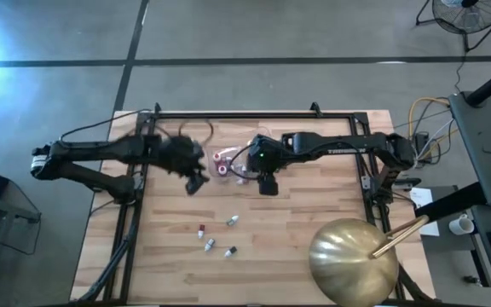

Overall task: Pick & Place food coloring
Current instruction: Put the small orange food coloring bottle in the transparent bin

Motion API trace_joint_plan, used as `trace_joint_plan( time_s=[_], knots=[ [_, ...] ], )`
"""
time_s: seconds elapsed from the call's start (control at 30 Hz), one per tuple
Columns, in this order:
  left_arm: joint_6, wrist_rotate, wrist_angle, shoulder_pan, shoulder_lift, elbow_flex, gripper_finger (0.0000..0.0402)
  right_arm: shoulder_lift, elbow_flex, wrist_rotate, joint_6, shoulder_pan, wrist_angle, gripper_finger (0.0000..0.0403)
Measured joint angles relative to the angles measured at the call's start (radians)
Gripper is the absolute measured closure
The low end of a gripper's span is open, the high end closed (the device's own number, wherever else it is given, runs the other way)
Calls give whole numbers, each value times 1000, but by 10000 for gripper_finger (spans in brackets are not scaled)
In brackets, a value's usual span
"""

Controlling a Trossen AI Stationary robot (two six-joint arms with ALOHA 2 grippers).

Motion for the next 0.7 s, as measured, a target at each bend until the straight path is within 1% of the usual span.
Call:
trace_joint_plan(
  time_s=[0.07,0.1,0.17,0.27,0.37,0.43,0.5,0.6,0.63,0.7],
  knots=[
    [-95,-13,-9,-55,0,-50,188,7,4,-6,-11,-4,29,193],
    [-171,-25,-9,-82,0,-75,188,11,6,1,-4,-4,40,193],
    [-402,-47,-9,-126,3,-130,188,19,9,25,43,-3,48,193],
    [-758,-48,-2,-187,25,-223,188,22,9,49,143,-2,44,193],
    [-984,-34,56,-277,53,-322,188,21,9,51,181,-3,26,193],
    [-1093,-38,151,-332,77,-378,188,21,8,52,180,-3,15,193],
    [-1177,-63,279,-370,108,-420,188,21,7,52,167,-3,2,193],
    [-1245,-87,440,-403,160,-444,188,21,7,52,150,-2,-10,193],
    [-1256,-88,466,-409,182,-443,188,21,6,52,148,-3,-12,193],
    [-1269,-87,445,-422,230,-426,188,21,6,52,137,-5,-11,193]
  ],
)
